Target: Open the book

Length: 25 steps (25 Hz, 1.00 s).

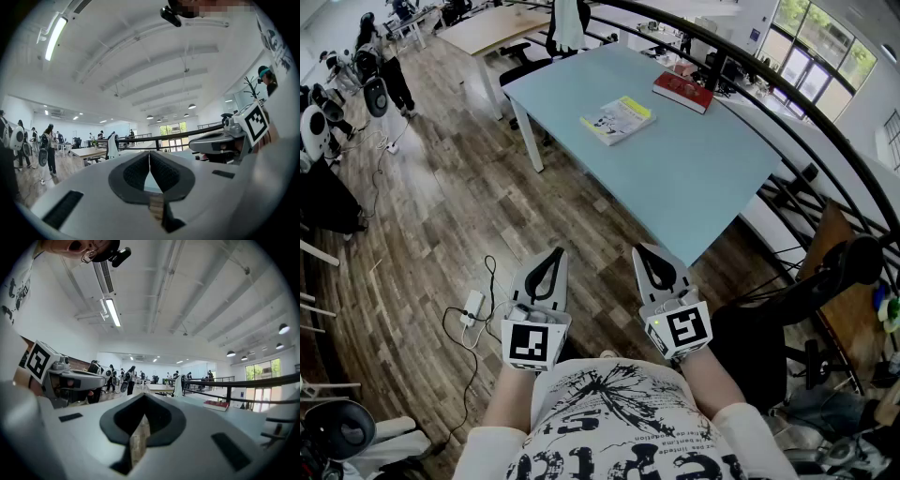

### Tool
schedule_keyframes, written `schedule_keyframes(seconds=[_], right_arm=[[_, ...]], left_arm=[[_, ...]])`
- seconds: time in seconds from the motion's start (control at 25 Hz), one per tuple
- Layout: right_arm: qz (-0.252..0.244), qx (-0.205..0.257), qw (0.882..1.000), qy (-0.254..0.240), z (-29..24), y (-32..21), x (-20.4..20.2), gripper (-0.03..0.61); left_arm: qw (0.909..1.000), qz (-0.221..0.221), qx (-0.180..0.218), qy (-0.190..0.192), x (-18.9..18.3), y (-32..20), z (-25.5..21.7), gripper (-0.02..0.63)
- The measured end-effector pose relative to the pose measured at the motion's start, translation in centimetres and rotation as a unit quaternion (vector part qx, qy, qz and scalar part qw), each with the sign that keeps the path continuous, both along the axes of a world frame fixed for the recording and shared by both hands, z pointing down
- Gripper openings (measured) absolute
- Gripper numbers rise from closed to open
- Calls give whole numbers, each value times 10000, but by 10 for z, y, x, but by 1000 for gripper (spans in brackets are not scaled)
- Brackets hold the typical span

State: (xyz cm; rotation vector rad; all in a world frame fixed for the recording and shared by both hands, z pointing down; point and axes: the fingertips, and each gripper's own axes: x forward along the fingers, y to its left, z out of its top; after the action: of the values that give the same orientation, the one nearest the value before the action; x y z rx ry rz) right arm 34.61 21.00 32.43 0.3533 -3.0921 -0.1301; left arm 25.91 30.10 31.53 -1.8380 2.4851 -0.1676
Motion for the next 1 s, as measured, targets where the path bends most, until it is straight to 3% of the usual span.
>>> schedule_keyframes(seconds=[0.4, 0.6, 1.0], right_arm=[[42, -98, 9998, 167, 13, -1, -12, 9], [338, -420, 9984, 178, 30, -13, -30, 9], [1053, -550, 9919, 455, 43, -44, -140, 11]], left_arm=[[9999, 79, -63, 113, -14, -4, 8, 21], [9994, 228, -167, 221, -36, -10, 22, 21], [9945, 899, -370, 386, -161, -41, 35, 21]])
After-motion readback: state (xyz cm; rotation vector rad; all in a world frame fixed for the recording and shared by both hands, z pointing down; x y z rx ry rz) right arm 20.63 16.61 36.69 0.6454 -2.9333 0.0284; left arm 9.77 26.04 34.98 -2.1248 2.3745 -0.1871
